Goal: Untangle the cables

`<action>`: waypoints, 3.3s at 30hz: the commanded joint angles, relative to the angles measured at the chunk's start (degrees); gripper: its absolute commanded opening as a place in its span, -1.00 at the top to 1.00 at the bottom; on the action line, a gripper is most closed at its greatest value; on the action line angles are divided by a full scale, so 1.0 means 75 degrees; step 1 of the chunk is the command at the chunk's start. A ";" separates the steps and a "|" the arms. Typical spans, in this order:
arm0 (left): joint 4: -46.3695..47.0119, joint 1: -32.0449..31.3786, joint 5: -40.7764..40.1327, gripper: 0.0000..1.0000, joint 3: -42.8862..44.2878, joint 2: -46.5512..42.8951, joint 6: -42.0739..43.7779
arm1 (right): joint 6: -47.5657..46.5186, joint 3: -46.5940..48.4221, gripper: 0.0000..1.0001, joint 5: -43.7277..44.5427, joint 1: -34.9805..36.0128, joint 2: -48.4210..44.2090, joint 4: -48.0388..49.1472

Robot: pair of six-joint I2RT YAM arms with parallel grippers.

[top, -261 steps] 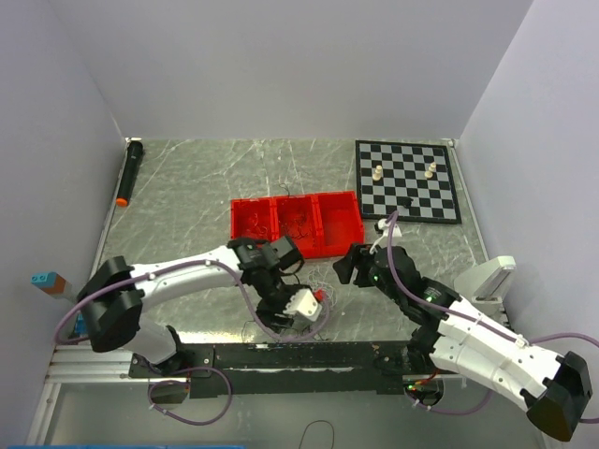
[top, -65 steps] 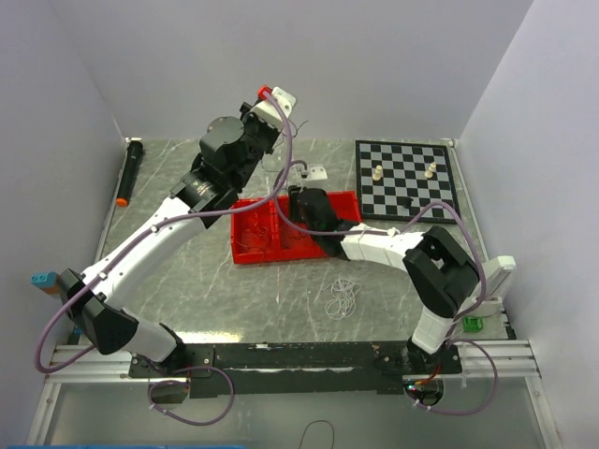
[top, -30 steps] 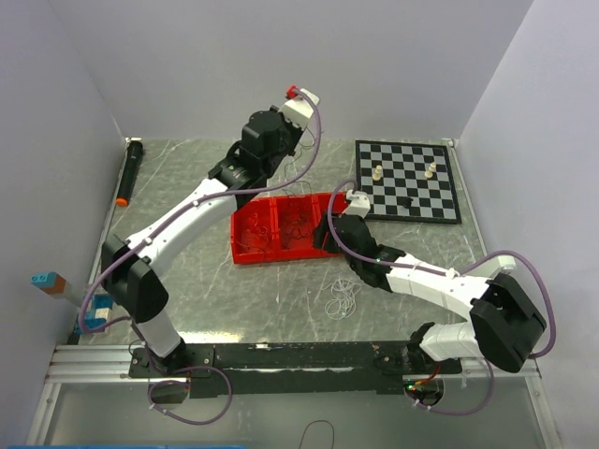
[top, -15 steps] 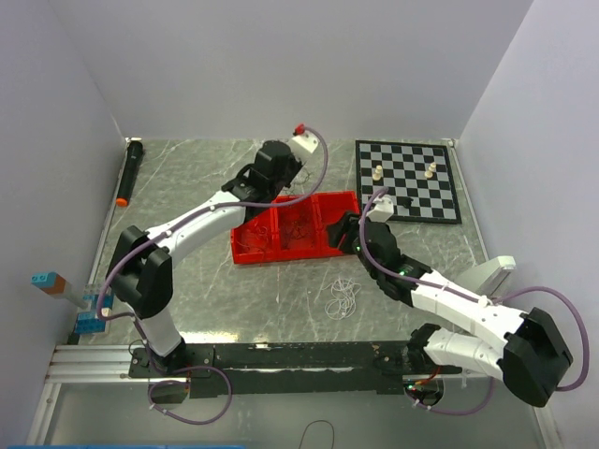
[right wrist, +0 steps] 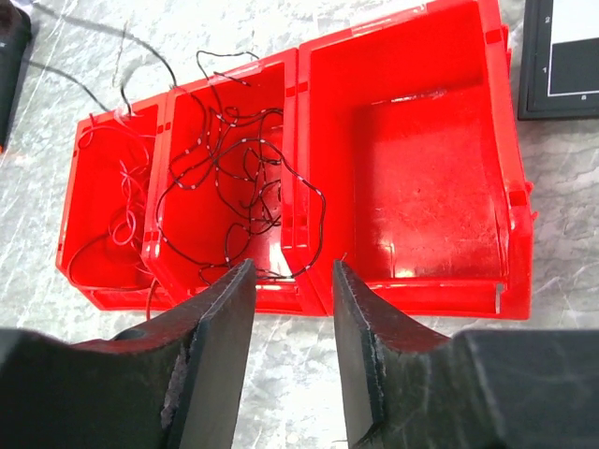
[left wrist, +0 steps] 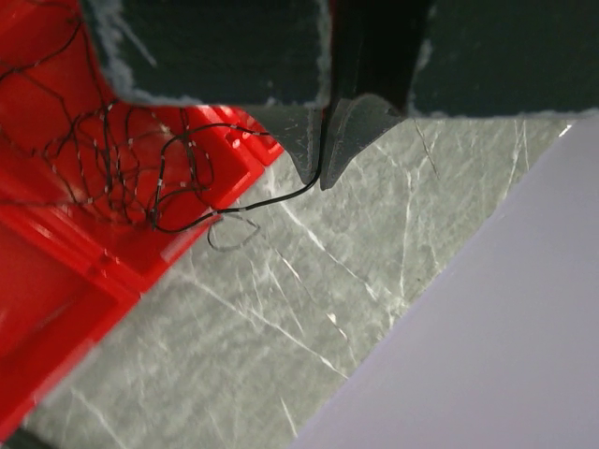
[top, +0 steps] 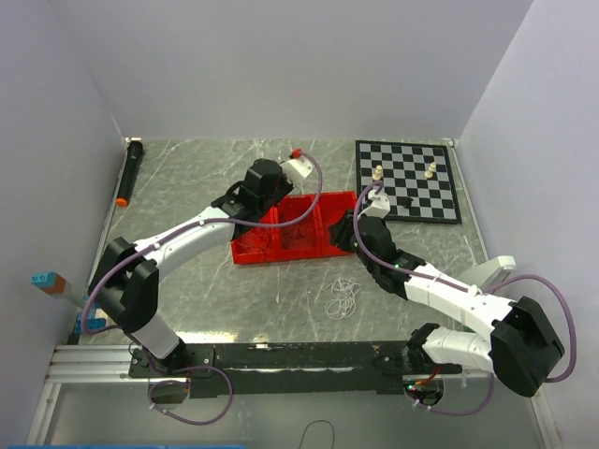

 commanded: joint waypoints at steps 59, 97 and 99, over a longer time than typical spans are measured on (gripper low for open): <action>-0.5325 0.1784 0.3732 -0.93 0.3592 0.0875 -0.0271 | -0.0957 0.1420 -0.13 0.0623 -0.1752 0.2457 -0.0242; -0.6206 0.1224 0.4610 -0.93 0.0934 -0.3507 0.0045 | -0.0500 0.0928 -0.32 0.0284 0.0967 0.1300 -0.1413; -0.6171 0.0790 0.4552 -0.93 0.0758 -0.3496 0.0303 | -0.0454 0.0905 -0.45 0.0249 0.0920 0.0784 -0.1740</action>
